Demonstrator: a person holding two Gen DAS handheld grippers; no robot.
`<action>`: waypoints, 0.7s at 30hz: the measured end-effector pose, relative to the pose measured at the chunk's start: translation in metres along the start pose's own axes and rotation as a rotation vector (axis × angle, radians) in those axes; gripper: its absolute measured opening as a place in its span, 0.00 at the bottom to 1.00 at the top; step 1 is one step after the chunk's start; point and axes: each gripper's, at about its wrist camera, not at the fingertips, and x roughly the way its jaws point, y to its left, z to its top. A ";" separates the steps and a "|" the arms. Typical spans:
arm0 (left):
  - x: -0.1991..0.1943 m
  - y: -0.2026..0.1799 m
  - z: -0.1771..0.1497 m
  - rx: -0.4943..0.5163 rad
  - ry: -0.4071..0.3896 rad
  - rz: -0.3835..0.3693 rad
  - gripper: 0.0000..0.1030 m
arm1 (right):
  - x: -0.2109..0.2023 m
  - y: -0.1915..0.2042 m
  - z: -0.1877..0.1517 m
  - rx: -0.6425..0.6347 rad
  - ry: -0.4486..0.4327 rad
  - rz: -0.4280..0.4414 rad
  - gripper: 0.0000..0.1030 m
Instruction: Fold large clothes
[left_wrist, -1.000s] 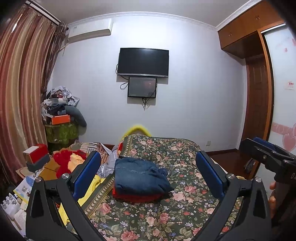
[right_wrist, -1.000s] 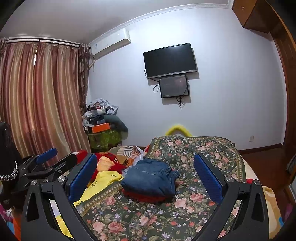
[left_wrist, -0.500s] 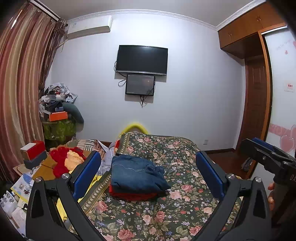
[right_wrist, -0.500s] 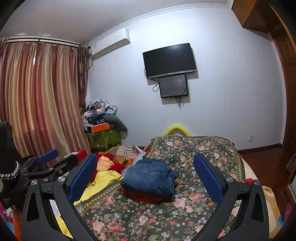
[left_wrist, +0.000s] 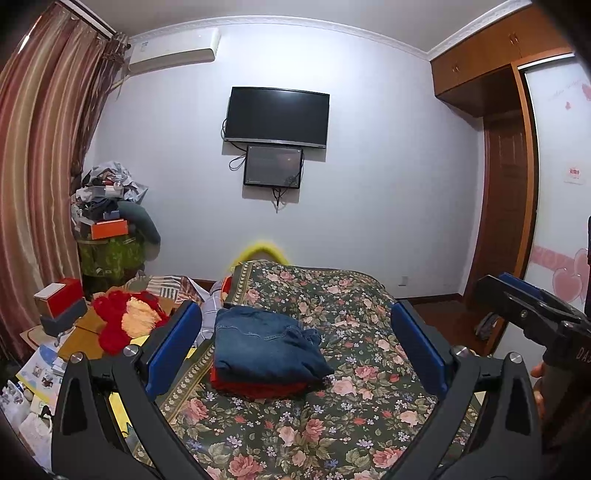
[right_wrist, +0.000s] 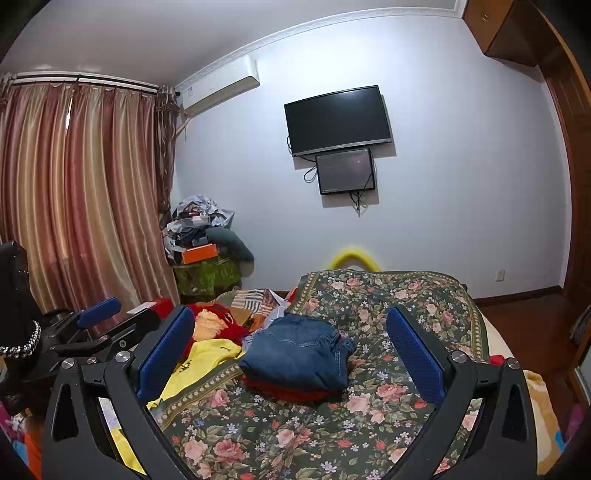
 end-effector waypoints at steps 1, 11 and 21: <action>0.000 0.000 0.000 0.002 0.003 -0.003 1.00 | 0.001 0.000 0.001 -0.001 0.001 0.000 1.00; -0.002 -0.003 0.000 0.016 -0.005 -0.012 1.00 | 0.002 0.000 -0.001 -0.009 0.000 -0.006 1.00; -0.001 -0.003 -0.001 0.011 0.010 -0.012 1.00 | 0.003 0.000 -0.001 -0.009 0.001 -0.008 1.00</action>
